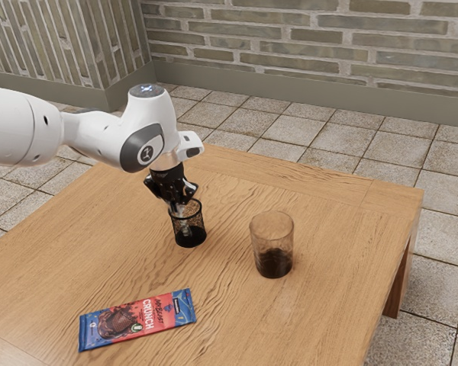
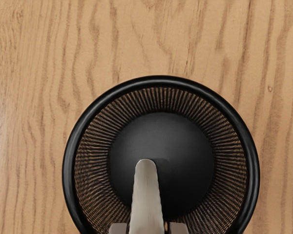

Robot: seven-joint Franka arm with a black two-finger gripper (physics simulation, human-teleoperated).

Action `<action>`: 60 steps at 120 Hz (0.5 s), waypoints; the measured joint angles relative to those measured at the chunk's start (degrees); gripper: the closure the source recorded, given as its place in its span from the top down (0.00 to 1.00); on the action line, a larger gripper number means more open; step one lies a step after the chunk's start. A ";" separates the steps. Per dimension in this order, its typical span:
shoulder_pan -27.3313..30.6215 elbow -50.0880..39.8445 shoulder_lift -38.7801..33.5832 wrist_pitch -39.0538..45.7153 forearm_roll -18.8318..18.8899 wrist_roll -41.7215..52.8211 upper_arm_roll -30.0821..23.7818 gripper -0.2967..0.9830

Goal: Take the marker out of the pen holder and place it to the left of the pen holder.

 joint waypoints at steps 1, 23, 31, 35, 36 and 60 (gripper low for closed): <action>0.00 0.00 -0.03 0.00 0.03 -0.01 0.00 0.23; -0.04 0.47 -1.86 -0.07 1.21 -0.67 0.01 0.19; -0.10 0.32 -4.84 -0.30 1.99 -1.00 0.08 0.18; -0.10 0.17 -6.35 -0.42 2.38 -1.17 0.09 0.18; -0.10 0.15 -6.71 -0.47 2.48 -1.21 0.09 0.18; 1.57 0.26 -15.59 -4.09 7.12 -2.15 0.80 0.17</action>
